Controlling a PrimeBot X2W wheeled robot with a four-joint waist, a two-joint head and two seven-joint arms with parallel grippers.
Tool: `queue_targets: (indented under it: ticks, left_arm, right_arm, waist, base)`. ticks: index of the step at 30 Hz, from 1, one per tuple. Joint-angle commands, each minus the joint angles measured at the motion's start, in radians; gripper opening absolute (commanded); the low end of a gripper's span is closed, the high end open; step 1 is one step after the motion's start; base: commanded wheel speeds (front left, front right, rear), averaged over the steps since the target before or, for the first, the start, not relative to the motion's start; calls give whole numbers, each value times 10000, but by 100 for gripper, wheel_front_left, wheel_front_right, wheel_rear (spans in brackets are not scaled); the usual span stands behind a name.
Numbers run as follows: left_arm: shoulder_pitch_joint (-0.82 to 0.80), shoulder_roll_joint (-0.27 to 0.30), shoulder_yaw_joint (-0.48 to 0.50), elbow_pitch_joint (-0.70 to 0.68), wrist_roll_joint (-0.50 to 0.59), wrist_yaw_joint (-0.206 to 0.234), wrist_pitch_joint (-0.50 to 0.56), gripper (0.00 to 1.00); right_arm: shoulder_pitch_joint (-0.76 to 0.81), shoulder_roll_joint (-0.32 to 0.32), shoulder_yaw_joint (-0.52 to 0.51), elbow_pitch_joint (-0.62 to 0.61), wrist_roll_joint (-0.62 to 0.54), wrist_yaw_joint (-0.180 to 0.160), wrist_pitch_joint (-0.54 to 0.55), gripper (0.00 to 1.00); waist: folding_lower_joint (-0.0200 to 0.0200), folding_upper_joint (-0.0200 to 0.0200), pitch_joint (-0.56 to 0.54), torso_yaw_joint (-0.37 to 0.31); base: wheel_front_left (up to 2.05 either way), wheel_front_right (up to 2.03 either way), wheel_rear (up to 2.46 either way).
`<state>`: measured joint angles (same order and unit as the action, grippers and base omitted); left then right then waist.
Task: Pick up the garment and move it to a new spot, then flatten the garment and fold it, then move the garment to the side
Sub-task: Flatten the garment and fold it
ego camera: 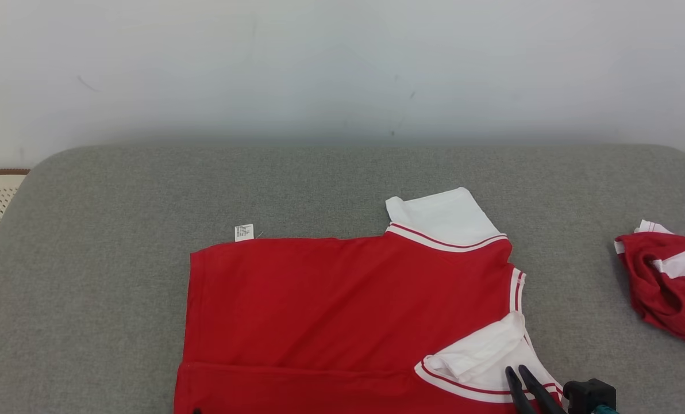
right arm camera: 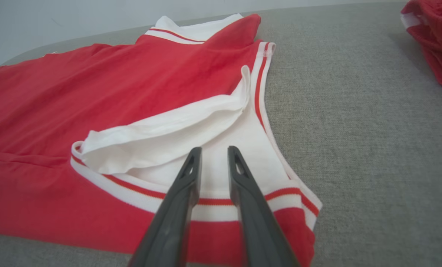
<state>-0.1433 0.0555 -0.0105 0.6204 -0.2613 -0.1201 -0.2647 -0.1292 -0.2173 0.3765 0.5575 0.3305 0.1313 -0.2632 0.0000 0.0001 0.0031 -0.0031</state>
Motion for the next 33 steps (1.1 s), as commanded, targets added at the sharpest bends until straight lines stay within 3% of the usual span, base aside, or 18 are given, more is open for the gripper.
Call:
queue_targets:
  ticks: [1, 11, 12, 33]
  left_arm:
    - [174, -16, 46, -9, 104, -19, 8, 100]
    - [179, -42, -74, 56, -79, -88, 9, 100]
    - [194, -42, -111, 69, -119, -94, 9, 100]
    - [-79, -44, -519, 25, -432, -105, 9, 100]
  right_arm:
    - [-33, 22, 15, 50, -72, -10, -8, 20]
    - [-223, 122, 78, 209, 82, -10, -8, 11]
    - [-221, 132, 96, 242, 100, -10, -8, 0]
    - [-1418, 251, 405, 1054, 325, -10, -6, 0]
  waist:
    - [0, -1, 46, 83]
    - [0, -1, 125, 342]
    - [0, -1, 126, 383]
    - [0, -1, 454, 723]
  base:
    - [0, 0, 0]
    - [0, 0, 0]
    - [0, 0, 0]
    - [0, 0, 0]
